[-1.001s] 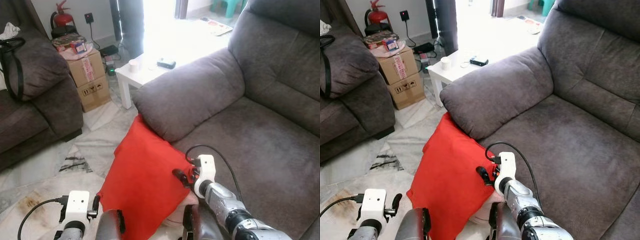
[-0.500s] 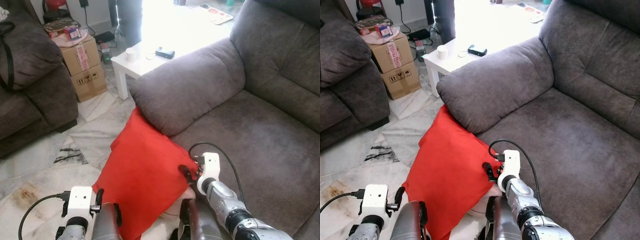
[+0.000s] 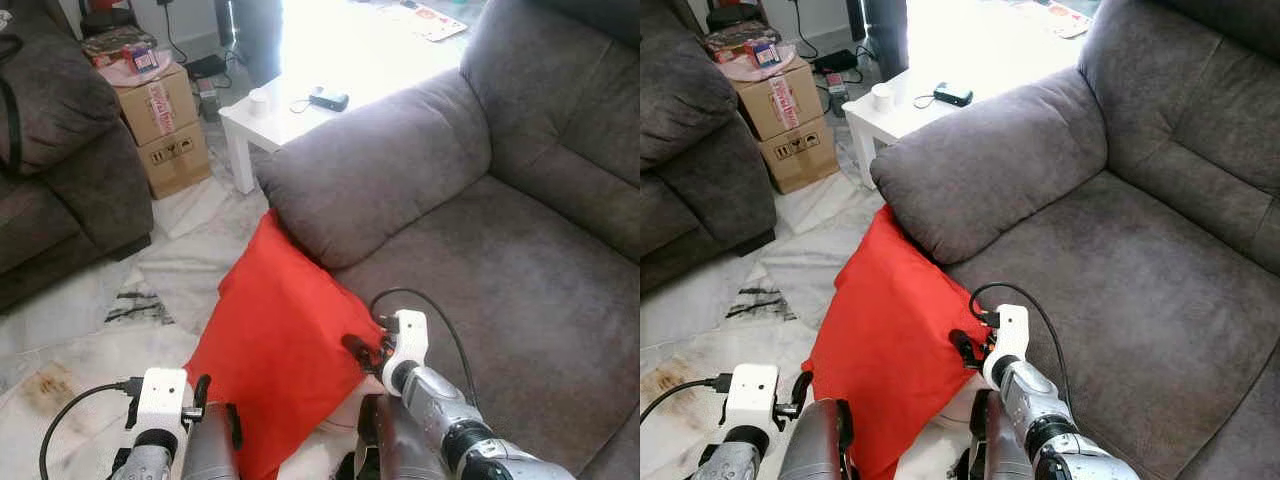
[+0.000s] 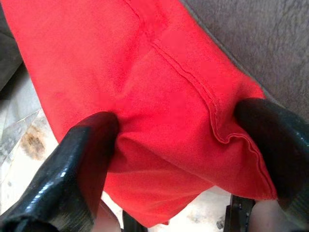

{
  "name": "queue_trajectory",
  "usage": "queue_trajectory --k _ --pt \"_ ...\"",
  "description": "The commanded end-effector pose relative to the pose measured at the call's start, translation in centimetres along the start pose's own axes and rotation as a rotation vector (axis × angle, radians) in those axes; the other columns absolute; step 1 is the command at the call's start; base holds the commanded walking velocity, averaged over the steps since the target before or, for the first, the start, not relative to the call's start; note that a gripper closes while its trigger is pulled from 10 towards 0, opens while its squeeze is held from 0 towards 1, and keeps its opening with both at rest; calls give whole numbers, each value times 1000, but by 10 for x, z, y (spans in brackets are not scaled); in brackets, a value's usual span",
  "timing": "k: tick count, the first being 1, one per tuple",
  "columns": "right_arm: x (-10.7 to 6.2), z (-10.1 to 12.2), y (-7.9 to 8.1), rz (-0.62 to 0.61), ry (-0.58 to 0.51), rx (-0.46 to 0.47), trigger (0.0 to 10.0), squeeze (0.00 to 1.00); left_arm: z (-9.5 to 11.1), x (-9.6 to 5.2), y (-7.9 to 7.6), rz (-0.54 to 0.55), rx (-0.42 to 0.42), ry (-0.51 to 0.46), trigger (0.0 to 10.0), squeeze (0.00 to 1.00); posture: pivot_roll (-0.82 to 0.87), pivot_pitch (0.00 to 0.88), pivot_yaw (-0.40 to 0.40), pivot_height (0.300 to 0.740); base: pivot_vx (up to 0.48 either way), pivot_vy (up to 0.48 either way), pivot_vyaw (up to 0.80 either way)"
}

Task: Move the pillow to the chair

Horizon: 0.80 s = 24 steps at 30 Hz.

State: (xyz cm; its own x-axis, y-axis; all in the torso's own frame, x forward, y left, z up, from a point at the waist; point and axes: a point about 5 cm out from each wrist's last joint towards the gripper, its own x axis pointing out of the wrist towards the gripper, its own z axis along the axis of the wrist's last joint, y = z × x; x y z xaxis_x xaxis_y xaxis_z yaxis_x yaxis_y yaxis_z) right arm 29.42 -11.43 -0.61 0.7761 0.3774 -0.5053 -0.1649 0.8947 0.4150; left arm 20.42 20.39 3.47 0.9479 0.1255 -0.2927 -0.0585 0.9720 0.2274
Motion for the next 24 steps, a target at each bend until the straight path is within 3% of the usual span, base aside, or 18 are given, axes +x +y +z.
queue_trajectory --k 1,24 --pt "-3 -16 0 12 44 27 0 0 -3 -2 -1 -15 3 24 10000 0 171 179 -63 593 0 0 0" --pt "-3 -13 -1 -2 27 3 0 0 0 6 -4 -29 5 10 10000 0 163 155 -60 593 0 0 0"
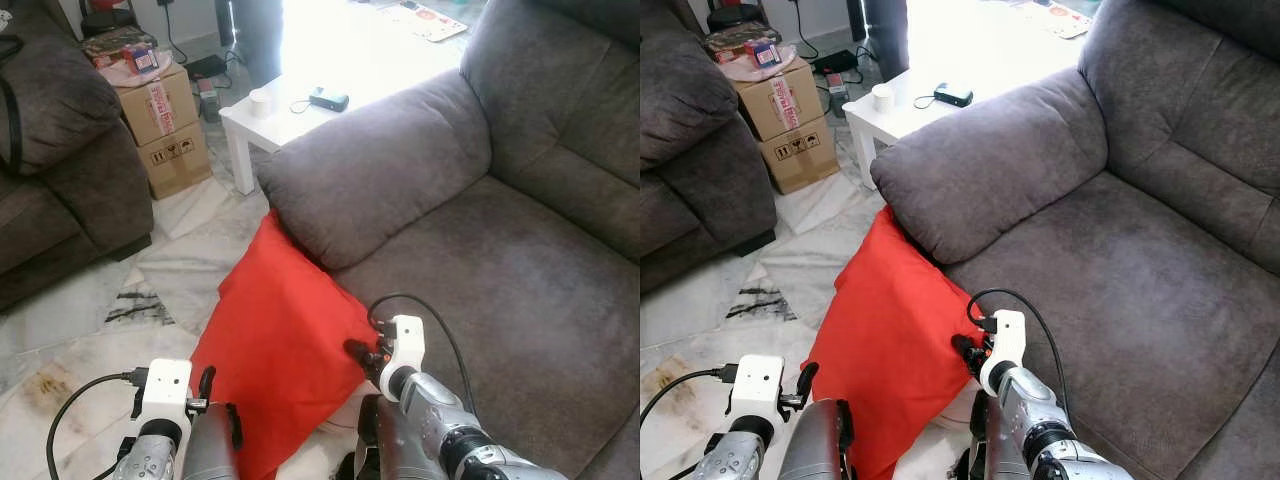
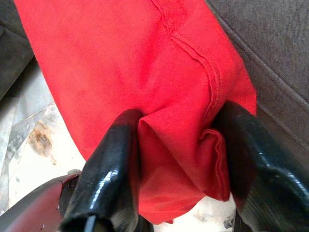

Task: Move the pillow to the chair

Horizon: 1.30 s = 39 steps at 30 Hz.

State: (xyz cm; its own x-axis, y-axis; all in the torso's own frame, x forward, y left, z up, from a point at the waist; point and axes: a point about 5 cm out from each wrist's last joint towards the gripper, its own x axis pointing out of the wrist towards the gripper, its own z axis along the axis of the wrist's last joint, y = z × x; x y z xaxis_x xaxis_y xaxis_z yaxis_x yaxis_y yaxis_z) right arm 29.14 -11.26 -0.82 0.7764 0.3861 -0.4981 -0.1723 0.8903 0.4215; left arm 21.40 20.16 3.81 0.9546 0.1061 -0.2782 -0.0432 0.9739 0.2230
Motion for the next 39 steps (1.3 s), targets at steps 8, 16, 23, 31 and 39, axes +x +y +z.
queue_trajectory --k 8,16,23,31,39 --pt "-1 -10 0 -12 32 -2 0 0 -6 0 0 -10 5 24 10000 0 157 152 -54 593 0 0 0" --pt "-1 -11 1 -10 34 -3 0 0 -3 3 1 -16 9 16 10000 0 157 151 -45 593 0 0 0" --pt "-1 -10 1 -13 28 -11 0 0 0 6 0 -20 8 8 10000 0 154 138 -41 593 0 0 0" --pt "1 -6 4 -7 19 -26 0 0 4 13 1 -21 11 -5 10000 0 153 113 -36 593 0 0 0" --pt "3 -2 7 -2 11 -56 0 0 7 20 3 -18 11 -19 10000 0 154 86 -32 593 0 0 0"
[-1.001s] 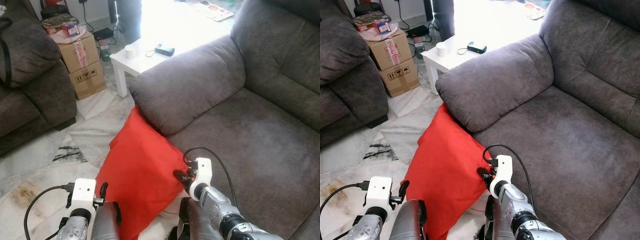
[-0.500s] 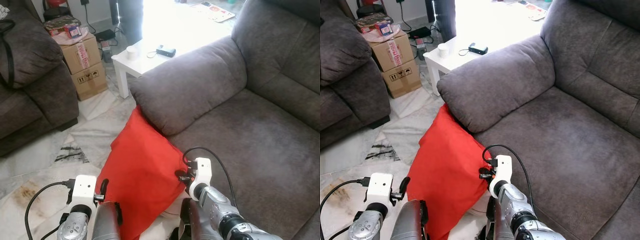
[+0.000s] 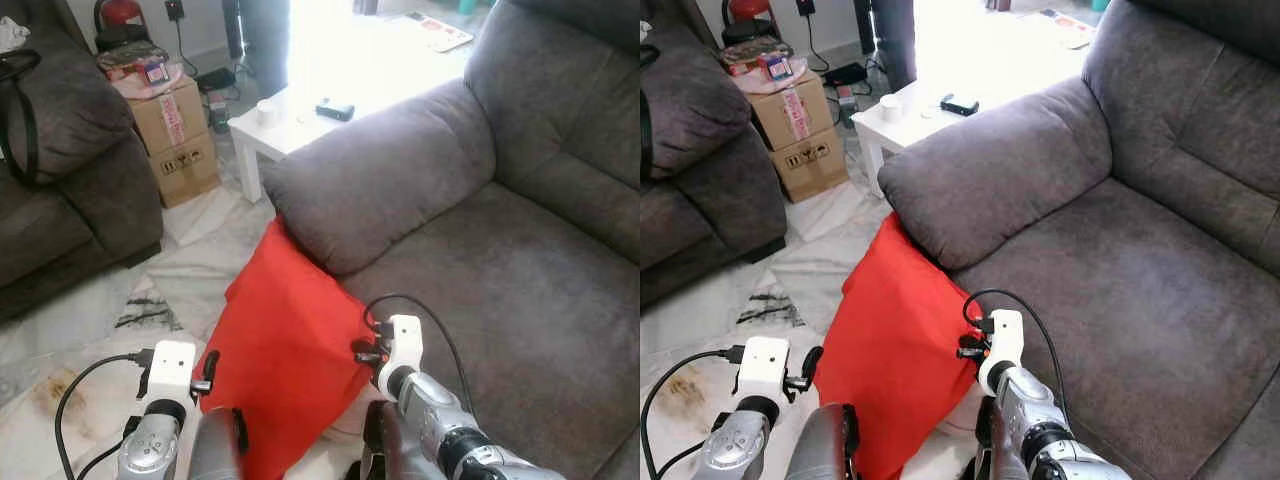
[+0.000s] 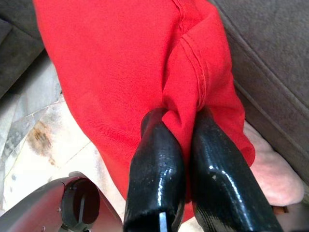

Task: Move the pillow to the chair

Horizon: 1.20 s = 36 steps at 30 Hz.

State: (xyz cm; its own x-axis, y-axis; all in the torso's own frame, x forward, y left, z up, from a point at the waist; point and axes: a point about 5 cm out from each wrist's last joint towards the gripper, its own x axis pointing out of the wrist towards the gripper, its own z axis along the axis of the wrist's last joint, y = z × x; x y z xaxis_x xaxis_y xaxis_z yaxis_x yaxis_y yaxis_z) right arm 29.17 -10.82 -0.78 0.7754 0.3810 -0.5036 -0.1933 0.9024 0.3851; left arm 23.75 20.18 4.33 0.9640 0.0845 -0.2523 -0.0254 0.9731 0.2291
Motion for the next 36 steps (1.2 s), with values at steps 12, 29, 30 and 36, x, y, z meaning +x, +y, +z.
queue_trajectory --k 12,29,30,36 --pt "3 27 11 81 -142 -136 10000 0 6 7 4 6 -7 -56 10000 0 125 33 -18 593 0 0 0" --pt "-24 89 8 57 -580 -241 10000 0 38 12 9 31 -59 -221 10000 0 78 40 7 593 0 0 0" --pt "-26 90 9 58 -595 -244 10000 0 39 11 9 33 -58 -227 10000 0 78 40 7 593 0 0 0" --pt "-40 88 15 52 -636 -261 10000 0 45 7 11 34 -62 -256 10000 0 80 38 5 593 0 0 0"
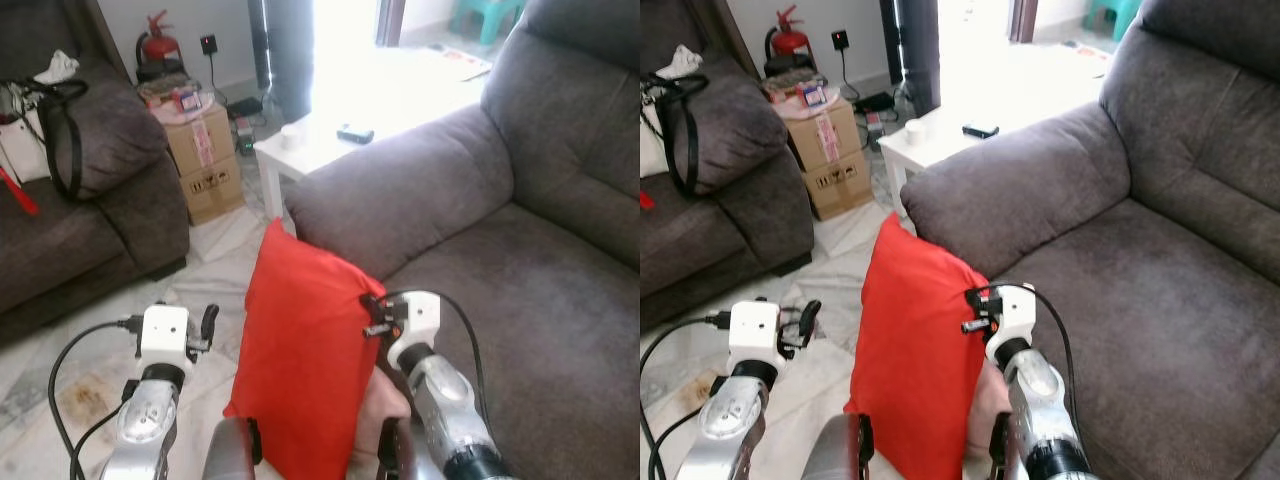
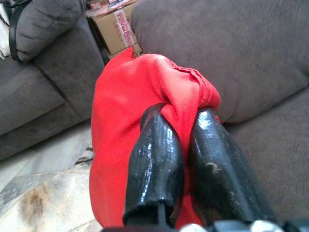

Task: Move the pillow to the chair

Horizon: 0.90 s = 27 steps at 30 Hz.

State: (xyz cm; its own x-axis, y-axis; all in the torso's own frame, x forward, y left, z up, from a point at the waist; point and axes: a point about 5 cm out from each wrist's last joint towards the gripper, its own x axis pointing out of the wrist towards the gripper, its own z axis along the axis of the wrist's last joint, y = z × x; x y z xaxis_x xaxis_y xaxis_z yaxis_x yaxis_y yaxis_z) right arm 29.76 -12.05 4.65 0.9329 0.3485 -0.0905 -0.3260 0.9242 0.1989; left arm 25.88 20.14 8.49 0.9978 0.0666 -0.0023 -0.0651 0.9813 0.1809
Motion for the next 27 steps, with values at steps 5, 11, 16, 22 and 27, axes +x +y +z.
queue_trajectory --k 5,11,16,22,27 --pt "1 52 0 -31 -238 -41 10000 0 3 -2 4 3 -8 -15 10000 0 82 32 4 593 0 0 0" --pt "4 54 1 -48 -227 -49 10000 0 8 0 2 6 -14 -35 10000 0 95 21 -1 593 0 0 0" --pt "4 57 3 -48 -226 -37 10000 0 12 3 1 0 -18 -53 10000 0 94 7 -2 593 0 0 0" --pt "3 53 4 -43 -211 -34 10000 0 11 2 2 -5 -14 -49 10000 0 92 0 1 593 0 0 0" --pt "3 49 5 -39 -194 -33 10000 0 10 1 2 -8 -12 -45 10000 0 91 0 3 593 0 0 0"
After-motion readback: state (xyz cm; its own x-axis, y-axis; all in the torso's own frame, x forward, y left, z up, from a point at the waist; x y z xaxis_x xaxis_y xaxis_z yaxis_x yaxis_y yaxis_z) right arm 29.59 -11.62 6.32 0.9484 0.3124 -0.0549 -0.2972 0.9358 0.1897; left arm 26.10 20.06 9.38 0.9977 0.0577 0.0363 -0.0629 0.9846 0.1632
